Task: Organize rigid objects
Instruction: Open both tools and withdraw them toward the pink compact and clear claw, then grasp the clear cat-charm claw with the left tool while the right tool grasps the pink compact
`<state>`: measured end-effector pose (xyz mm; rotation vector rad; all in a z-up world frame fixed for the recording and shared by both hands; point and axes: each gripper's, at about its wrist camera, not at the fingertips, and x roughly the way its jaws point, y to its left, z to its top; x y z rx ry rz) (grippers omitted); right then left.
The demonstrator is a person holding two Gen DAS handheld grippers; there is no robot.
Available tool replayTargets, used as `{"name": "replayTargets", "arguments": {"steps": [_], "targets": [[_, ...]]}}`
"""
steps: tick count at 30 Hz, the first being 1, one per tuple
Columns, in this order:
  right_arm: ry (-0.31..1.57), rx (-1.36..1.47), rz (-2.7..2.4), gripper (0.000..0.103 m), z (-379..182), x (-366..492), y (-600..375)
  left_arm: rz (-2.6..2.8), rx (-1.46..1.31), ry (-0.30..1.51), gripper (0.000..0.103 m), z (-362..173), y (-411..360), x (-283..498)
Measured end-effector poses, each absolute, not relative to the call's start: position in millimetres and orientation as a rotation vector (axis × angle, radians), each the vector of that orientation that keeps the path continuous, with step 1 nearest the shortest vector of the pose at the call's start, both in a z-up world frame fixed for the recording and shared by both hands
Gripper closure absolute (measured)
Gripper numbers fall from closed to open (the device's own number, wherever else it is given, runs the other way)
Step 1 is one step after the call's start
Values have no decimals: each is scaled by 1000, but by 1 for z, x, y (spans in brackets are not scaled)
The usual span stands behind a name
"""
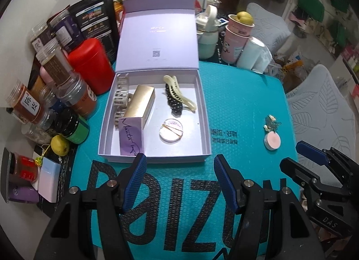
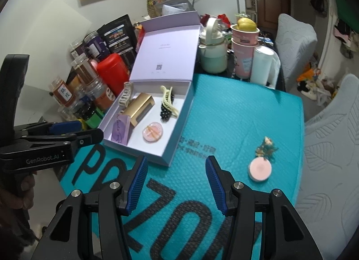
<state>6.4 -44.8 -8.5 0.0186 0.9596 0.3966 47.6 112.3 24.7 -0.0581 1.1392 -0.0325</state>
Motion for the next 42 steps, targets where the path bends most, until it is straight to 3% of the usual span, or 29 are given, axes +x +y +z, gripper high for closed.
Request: {"name": "replayTargets", "arguments": {"steps": [38, 42], "targets": [[1051, 173, 139, 49, -54, -5, -187, -313, 99, 1258, 41, -24, -50, 85], [1071, 195, 124, 45, -67, -2, -191, -346, 104, 1269, 41, -34, -59, 91]]}}
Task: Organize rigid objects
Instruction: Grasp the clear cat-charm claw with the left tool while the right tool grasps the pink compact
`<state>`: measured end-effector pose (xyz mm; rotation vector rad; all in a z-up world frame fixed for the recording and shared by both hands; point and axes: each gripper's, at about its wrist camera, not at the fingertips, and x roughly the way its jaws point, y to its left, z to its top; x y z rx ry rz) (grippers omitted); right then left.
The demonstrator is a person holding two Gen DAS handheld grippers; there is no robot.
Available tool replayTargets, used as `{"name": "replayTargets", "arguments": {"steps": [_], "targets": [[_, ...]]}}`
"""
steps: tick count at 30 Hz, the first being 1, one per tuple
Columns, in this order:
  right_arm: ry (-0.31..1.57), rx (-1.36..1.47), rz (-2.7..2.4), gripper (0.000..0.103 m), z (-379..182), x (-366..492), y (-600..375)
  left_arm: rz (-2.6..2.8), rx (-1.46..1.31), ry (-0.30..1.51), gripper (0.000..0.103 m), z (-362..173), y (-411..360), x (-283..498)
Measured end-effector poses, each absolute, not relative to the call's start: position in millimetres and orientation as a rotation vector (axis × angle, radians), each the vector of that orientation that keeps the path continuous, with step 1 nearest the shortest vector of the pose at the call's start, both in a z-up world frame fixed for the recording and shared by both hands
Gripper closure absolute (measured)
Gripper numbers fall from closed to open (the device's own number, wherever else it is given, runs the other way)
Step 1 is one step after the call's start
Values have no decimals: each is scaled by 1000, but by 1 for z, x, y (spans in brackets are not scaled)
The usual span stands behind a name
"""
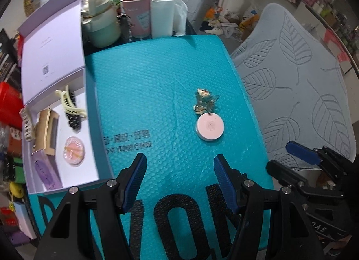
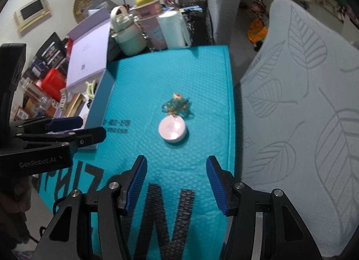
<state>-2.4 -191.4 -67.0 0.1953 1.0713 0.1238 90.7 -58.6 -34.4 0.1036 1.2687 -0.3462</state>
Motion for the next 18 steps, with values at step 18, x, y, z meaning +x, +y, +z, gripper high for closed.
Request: {"name": "replayTargets", "arguments": {"steps": [18], "targets": [[1151, 212, 168, 45, -118, 46, -184, -353, 132, 1302, 41, -71, -59, 136]]}}
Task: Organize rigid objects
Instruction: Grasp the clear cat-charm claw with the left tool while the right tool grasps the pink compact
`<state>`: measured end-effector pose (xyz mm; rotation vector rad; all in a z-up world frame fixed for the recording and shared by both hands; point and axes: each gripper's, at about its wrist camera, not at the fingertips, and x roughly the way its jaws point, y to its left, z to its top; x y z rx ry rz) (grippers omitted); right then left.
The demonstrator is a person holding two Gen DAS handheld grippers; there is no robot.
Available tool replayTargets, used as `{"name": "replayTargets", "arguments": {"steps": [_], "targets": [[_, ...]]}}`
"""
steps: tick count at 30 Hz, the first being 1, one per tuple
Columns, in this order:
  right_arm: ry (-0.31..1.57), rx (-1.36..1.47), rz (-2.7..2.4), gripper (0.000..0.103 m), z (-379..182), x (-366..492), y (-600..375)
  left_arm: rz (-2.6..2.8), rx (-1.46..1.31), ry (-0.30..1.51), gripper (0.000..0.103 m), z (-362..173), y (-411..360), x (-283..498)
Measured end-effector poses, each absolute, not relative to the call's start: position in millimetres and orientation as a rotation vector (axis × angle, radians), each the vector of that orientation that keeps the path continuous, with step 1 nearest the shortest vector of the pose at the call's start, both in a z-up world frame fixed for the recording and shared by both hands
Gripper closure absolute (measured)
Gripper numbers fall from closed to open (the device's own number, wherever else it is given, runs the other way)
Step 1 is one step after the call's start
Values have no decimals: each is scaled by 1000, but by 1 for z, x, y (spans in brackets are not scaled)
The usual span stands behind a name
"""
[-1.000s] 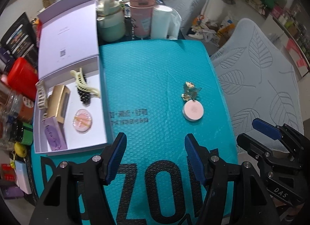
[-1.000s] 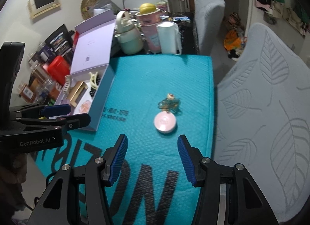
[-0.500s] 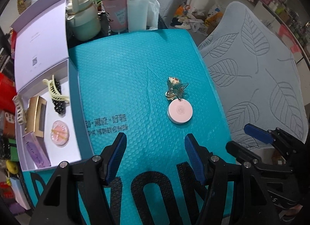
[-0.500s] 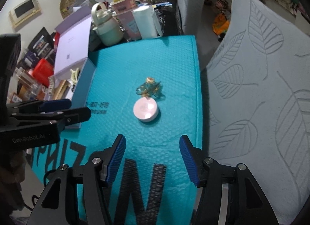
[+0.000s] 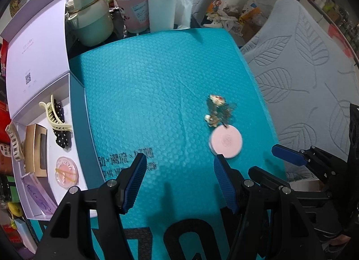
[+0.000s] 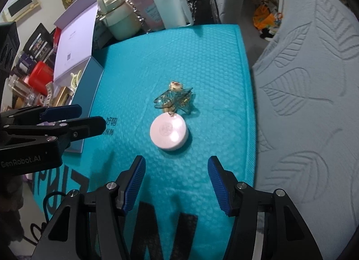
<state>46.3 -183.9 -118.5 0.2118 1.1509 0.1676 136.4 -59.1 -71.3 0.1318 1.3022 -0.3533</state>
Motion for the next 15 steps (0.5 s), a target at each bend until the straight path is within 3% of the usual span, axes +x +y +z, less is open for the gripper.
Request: {"name": "replayTargets", "arguments": {"steps": [15], "targets": [[1179, 132, 234, 45, -154, 87, -161, -314, 108, 1319, 41, -93, -40, 167]]}}
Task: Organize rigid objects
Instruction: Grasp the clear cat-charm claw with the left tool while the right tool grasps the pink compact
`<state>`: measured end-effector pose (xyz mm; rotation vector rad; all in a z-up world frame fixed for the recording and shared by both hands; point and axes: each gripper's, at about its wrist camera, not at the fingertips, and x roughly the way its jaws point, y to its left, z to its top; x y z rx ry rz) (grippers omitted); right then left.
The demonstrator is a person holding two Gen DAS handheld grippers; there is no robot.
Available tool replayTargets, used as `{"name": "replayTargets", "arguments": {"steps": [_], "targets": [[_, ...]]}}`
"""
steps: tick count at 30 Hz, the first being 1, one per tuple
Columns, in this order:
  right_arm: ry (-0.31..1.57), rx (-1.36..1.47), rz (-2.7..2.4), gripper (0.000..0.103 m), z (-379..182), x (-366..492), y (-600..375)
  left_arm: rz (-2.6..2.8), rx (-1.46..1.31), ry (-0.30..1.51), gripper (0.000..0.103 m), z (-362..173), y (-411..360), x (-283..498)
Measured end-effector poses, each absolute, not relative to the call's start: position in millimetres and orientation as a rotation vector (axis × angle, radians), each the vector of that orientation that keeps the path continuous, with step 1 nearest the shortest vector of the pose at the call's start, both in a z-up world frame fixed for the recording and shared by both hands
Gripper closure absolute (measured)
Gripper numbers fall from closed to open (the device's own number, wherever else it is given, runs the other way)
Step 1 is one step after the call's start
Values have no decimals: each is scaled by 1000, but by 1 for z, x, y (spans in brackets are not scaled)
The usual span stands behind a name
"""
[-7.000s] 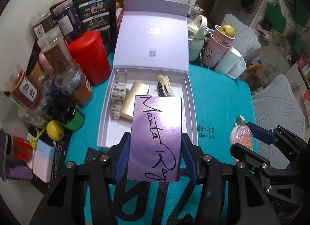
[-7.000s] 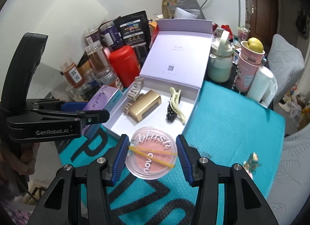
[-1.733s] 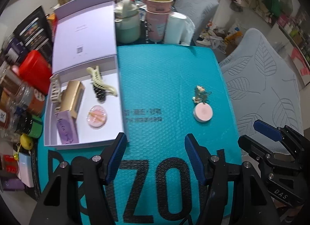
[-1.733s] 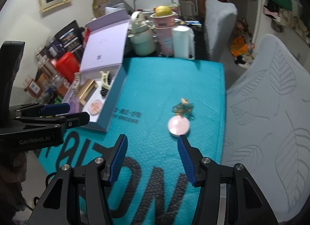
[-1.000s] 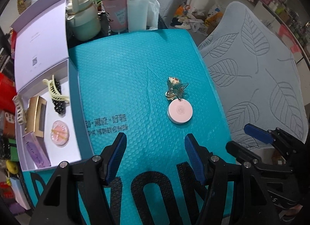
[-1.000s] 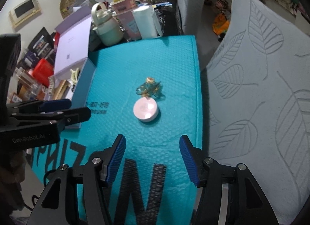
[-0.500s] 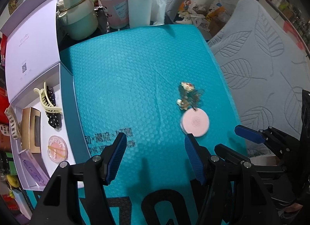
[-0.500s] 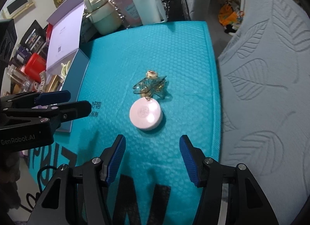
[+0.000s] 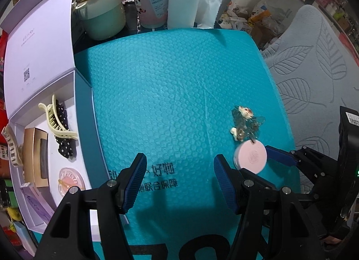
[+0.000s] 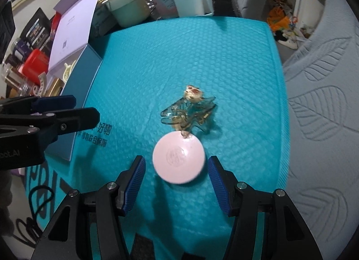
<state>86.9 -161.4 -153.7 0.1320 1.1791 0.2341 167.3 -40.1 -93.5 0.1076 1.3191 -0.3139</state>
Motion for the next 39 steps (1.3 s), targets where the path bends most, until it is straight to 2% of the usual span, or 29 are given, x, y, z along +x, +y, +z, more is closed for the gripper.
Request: {"name": "replayTargets", "arguments": {"steps": [2, 3, 16, 25, 31, 39], "targets": [[1183, 118, 233, 47, -156, 89, -161, -319, 106, 1319, 41, -95, -40, 171], [1183, 115, 233, 51, -157, 89, -161, -323, 104, 1320, 41, -96, -41, 172], [1200, 143, 196, 52, -154, 65, -195, -467, 102, 1298, 41, -101, -93, 183], [1195, 164, 156, 52, -153, 58, -216, -543, 165, 1343, 41, -128, -134, 183], [1187, 160, 165, 51, -153, 60, -218, -473, 170, 1376, 41, -145, -124, 194], [1182, 169, 192, 51, -155, 66, -215, -334, 141, 1355, 41, -141, -79, 212]]}}
